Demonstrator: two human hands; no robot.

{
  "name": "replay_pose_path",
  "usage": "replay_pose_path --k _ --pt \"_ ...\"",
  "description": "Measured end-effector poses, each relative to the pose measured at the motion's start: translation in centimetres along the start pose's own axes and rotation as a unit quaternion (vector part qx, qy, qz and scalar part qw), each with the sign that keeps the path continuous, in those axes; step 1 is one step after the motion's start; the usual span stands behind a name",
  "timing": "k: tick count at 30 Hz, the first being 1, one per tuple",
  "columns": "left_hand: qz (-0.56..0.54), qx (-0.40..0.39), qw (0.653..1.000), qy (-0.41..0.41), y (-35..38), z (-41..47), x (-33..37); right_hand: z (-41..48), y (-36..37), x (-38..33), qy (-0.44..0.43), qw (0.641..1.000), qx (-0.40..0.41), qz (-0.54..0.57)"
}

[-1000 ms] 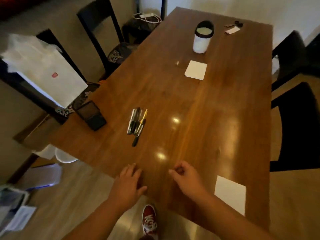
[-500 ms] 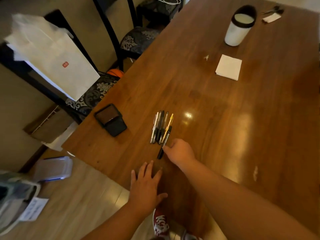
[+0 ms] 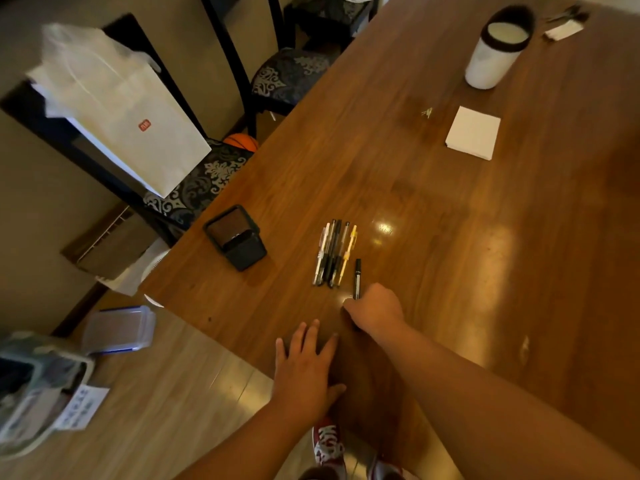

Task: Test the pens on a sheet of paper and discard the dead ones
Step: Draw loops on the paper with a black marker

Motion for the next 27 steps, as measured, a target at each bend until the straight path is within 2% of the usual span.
replay_pose_path --k 3,5,8,10,13,17,24,27 --pt "-0.064 0.019 0.998 0.015 -0.8 0.0 0.4 -2.0 -0.2 2.5 -0.009 0.994 -0.023 0.106" --pt "-0.171 0.022 0.985 0.026 -1.4 0.0 0.9 -3.8 -0.6 4.6 -0.003 0.984 -0.032 0.176" --pt "-0.35 -0.047 0.935 0.024 -1.4 0.0 2.9 -6.6 -1.3 8.3 0.016 0.955 -0.041 0.295" --pt "-0.396 -0.098 0.912 0.044 -1.2 -0.4 5.4 -8.7 -2.1 11.0 0.032 0.931 -0.043 0.362" --pt "-0.389 -0.148 0.905 0.089 -1.0 -1.0 9.8 -11.8 -3.3 14.8 0.05 0.894 -0.039 0.443" --pt "-0.348 -0.176 0.907 0.159 -0.7 -2.0 16.0 -14.9 -5.5 19.4 0.047 0.846 -0.021 0.531" --pt "-0.24 -0.202 0.92 0.234 0.4 -3.4 25.2 -17.1 -8.1 27.1 0.061 0.817 0.021 0.572" --pt "-0.202 -0.186 0.93 0.244 1.0 -3.8 28.5 -17.0 -9.7 30.3 0.066 0.807 0.033 0.585"
Point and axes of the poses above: each hand's wrist, its own z-axis towards the middle knuckle, its own y-axis out of the palm, x = y × z, the point moved 6 cm from there along z, towards the middle knuckle, and after that the axes turned 3 degrees about -y, right-handed, at the moved point
